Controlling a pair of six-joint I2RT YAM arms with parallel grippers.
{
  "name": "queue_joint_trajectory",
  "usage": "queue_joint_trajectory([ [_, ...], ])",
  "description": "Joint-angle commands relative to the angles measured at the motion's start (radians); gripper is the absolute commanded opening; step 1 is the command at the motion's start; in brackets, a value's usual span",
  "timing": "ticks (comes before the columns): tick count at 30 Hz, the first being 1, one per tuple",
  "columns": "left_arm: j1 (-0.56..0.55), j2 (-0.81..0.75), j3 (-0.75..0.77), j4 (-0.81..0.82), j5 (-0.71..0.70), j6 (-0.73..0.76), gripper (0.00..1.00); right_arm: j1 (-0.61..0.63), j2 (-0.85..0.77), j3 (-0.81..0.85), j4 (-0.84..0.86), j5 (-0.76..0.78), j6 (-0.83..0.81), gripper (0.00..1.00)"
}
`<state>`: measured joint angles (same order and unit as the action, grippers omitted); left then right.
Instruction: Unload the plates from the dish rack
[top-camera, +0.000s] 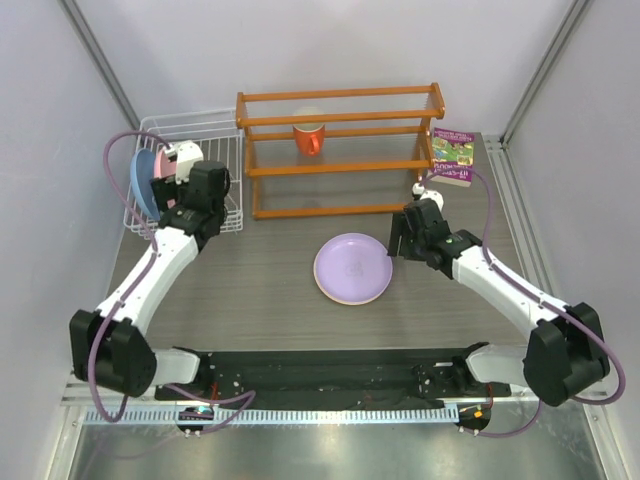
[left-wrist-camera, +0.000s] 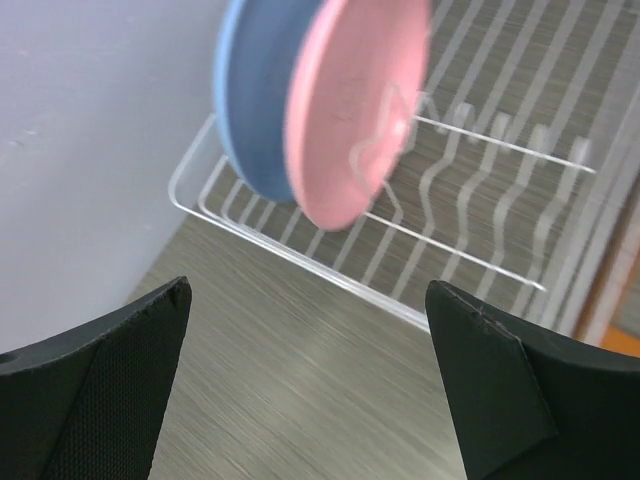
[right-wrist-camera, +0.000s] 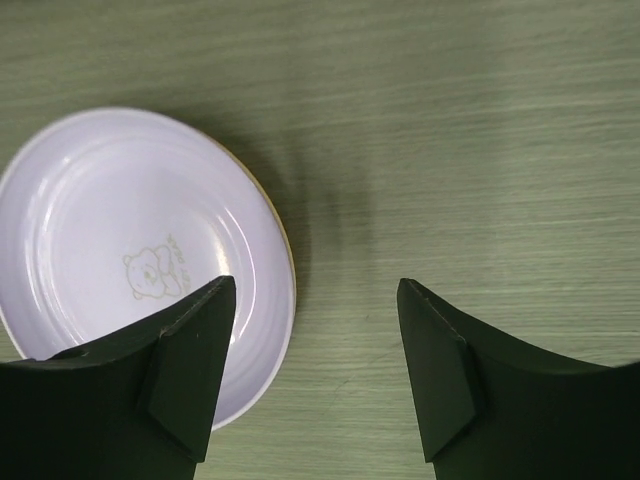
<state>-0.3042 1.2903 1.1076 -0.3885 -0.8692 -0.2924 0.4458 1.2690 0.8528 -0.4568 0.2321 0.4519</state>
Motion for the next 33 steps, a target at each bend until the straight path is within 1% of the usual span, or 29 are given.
queue_joint_trajectory([
  [1,0.085,0.095,0.06,0.169,-0.109,0.102,1.0,-0.019,-0.051,0.042,-0.013,0.055,-0.032,0.72],
  [4,0.125,0.182,0.109,0.232,-0.131,0.172,1.0,-0.038,-0.039,0.035,-0.014,0.044,-0.039,0.72],
  [10,0.201,0.345,0.225,0.266,-0.099,0.213,0.99,-0.07,-0.011,0.032,-0.013,0.019,-0.045,0.72],
  [13,0.244,0.414,0.265,0.254,-0.073,0.197,0.99,-0.09,-0.005,0.034,-0.011,0.01,-0.05,0.72],
  [14,0.257,0.428,0.287,0.243,-0.026,0.165,0.99,-0.096,-0.003,0.035,-0.011,0.009,-0.051,0.72],
  [15,0.282,0.44,0.294,0.22,-0.007,0.148,1.0,-0.101,0.001,0.035,-0.011,0.004,-0.053,0.72],
  [17,0.3,0.48,0.31,0.215,0.035,0.125,0.99,-0.114,0.004,0.038,-0.011,0.001,-0.059,0.72],
  [20,0.33,0.51,0.319,0.206,0.065,0.121,0.95,-0.128,0.007,0.035,-0.011,-0.008,-0.061,0.71],
  [23,0.332,0.515,0.324,0.206,0.088,0.114,0.8,-0.134,0.013,0.035,-0.01,-0.014,-0.056,0.69],
  [25,0.333,0.514,0.327,0.203,0.099,0.108,0.74,-0.134,0.018,0.034,-0.01,-0.019,-0.053,0.68],
  [26,0.333,0.509,0.327,0.203,0.105,0.107,0.66,-0.134,0.017,0.035,-0.008,-0.019,-0.05,0.67],
  [28,0.333,0.501,0.325,0.198,0.108,0.104,0.56,-0.134,0.018,0.029,-0.006,-0.022,-0.047,0.65],
  [29,0.332,0.498,0.325,0.2,0.107,0.102,0.46,-0.134,0.015,0.026,-0.005,-0.022,-0.044,0.65],
  [31,0.333,0.492,0.327,0.198,0.11,0.105,0.34,-0.136,0.012,0.017,-0.003,-0.025,-0.045,0.65],
  [32,0.333,0.489,0.328,0.192,0.11,0.105,0.22,-0.136,0.012,0.014,-0.002,-0.025,-0.045,0.65],
  [33,0.333,0.489,0.333,0.188,0.111,0.104,0.18,-0.136,0.012,0.011,-0.002,-0.025,-0.044,0.65],
])
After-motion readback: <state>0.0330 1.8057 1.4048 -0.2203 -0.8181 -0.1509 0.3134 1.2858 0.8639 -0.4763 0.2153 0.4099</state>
